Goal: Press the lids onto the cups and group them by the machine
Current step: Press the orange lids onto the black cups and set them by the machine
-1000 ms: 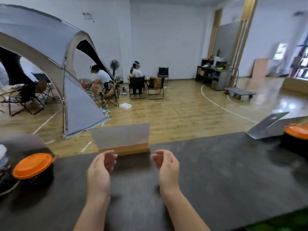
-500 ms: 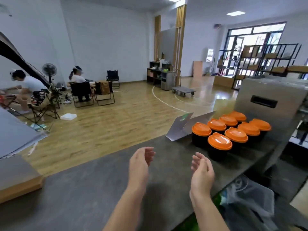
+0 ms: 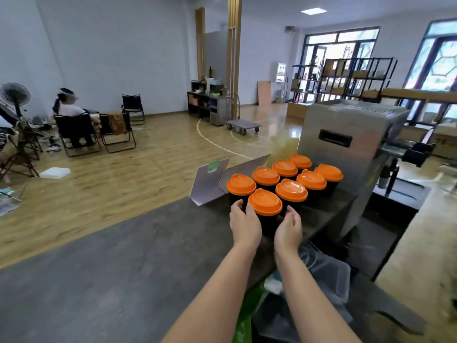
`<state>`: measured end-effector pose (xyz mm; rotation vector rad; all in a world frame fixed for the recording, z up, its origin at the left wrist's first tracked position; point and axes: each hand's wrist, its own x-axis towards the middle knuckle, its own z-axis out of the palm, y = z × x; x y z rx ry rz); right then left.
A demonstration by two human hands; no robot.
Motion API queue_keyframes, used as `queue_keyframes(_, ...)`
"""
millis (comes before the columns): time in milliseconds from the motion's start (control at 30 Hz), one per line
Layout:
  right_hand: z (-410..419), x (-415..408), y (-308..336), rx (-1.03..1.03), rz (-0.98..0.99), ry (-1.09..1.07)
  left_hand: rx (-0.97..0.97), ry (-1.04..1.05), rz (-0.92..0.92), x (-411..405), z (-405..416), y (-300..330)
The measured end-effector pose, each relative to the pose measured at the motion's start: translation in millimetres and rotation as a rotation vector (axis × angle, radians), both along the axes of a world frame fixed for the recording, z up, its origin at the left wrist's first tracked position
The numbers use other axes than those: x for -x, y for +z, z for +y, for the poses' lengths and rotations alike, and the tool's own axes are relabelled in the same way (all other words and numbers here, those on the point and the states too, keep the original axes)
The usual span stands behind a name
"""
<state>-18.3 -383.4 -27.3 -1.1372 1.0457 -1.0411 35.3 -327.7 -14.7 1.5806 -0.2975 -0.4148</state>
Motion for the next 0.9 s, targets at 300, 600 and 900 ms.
queue_keyframes(300,40.8,-8.1,-5.4,0.043,-0.092,0.129,0.033,-0.102,-0.036,9.9,32.0,-5.9)
queue_keyframes(600,208.7,-83.8,0.1,0.171,-0.089,0.546,0.155,0.468,-0.087,-60.7,228.4,3.4)
queue_keyframes(900,385.2,-125.4,-3.6,0.29,0.065,1.123,0.139,0.848,0.02,-90.2,424.7,5.6)
